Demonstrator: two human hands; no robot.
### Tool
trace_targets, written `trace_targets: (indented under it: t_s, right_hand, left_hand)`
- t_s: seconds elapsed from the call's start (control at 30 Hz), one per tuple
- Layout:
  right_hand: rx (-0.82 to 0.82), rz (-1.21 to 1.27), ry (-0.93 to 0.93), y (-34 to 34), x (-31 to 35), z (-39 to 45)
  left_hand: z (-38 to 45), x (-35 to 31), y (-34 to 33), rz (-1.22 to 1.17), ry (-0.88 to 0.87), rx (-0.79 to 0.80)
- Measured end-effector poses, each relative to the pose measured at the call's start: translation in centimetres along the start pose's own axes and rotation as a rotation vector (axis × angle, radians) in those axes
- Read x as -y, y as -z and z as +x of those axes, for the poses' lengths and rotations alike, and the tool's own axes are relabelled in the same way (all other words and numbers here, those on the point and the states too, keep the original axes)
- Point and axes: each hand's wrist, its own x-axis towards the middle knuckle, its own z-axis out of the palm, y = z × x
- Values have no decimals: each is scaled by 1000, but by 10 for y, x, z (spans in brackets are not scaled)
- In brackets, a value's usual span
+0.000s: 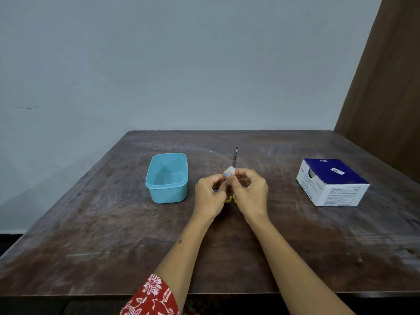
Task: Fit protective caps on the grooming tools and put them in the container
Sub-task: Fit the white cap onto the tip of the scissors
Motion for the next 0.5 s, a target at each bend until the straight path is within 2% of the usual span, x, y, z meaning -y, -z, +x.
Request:
trace_targets:
  t_s: [0.2,0.5]
  right_hand:
    - [-143,79,14,5,2,1]
    - [-96,135,-66,3,1,3]
  left_hand:
    - [-5,-3,-2,-13,22,61]
    - [-3,-1,-3,42,-8,-5]
